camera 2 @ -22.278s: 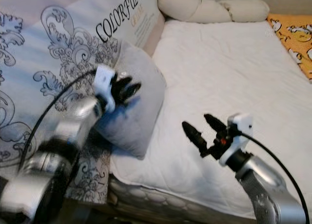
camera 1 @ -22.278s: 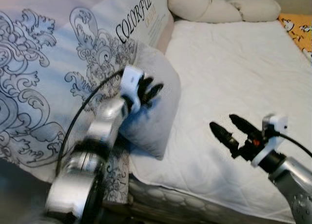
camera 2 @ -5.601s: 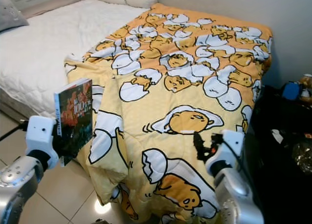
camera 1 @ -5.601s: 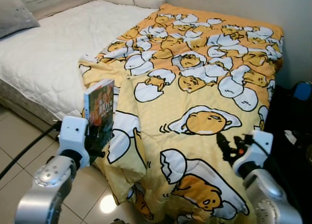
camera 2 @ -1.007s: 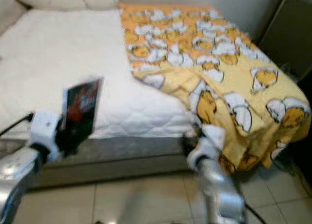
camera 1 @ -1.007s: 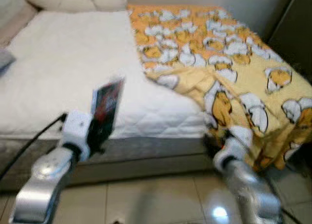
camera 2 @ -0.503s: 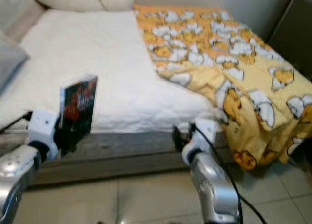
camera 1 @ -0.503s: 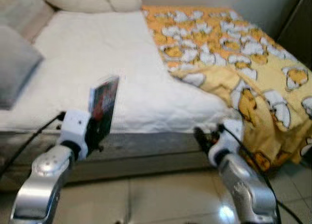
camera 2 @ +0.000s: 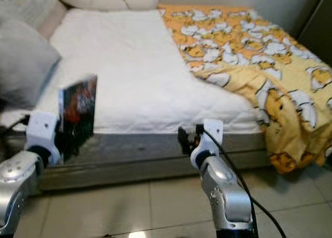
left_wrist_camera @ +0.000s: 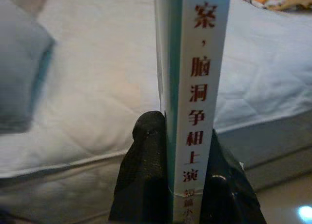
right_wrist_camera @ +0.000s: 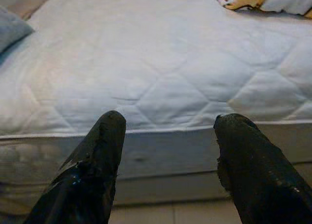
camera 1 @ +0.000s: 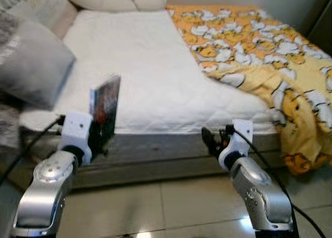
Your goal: Clean up the room
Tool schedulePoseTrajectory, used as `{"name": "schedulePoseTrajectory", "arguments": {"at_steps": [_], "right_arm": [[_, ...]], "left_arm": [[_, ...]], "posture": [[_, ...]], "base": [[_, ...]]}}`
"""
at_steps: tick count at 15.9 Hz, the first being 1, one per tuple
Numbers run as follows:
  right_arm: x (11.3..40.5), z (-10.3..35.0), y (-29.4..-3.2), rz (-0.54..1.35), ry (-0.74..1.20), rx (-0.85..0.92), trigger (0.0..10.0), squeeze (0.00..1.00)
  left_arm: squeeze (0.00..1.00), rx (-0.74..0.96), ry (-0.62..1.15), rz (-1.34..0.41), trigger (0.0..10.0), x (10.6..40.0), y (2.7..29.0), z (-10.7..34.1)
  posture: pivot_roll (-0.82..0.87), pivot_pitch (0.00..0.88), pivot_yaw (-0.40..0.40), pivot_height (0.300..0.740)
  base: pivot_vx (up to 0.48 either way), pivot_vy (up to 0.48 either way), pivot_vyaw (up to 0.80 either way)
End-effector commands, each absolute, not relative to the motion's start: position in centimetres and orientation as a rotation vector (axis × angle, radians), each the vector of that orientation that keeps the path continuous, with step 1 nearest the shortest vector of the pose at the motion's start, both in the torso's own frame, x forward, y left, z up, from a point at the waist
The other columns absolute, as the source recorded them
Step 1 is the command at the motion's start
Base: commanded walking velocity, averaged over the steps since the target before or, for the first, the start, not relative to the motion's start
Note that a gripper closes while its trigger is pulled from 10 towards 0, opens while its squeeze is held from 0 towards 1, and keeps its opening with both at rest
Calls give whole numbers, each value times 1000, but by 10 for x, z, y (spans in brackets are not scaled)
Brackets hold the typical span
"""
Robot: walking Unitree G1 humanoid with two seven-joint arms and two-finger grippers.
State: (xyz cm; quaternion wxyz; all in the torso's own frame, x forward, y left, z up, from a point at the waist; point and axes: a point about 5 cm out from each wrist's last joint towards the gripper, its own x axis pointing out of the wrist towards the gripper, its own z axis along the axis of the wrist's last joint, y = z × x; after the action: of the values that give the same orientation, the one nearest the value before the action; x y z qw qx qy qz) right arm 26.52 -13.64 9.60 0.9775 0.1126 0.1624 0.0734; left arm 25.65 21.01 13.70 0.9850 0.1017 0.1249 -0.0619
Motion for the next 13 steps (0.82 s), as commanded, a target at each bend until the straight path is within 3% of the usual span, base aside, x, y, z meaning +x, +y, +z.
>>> {"name": "schedulePoseTrajectory", "arguments": {"at_steps": [1,6,9,13], "right_arm": [[263,93,-144,124,335,227,10000,0],[269,99,-136,205,289,153,10000,0],[271,96,-135,205,285,139,10000,0],[275,97,-136,202,275,142,10000,0]], "left_arm": [[0,204,186,-138,10000,260,204,148],[0,184,131,-104,10000,264,211,158],[0,192,129,-111,10000,266,213,159],[0,196,130,-123,10000,268,214,159]], "posture": [[-57,0,-27,740],[-58,0,-18,740],[-58,0,-11,740],[-58,0,-9,740]], "base": [[0,0,0],[0,0,0],[273,0,800],[290,0,0]]}}
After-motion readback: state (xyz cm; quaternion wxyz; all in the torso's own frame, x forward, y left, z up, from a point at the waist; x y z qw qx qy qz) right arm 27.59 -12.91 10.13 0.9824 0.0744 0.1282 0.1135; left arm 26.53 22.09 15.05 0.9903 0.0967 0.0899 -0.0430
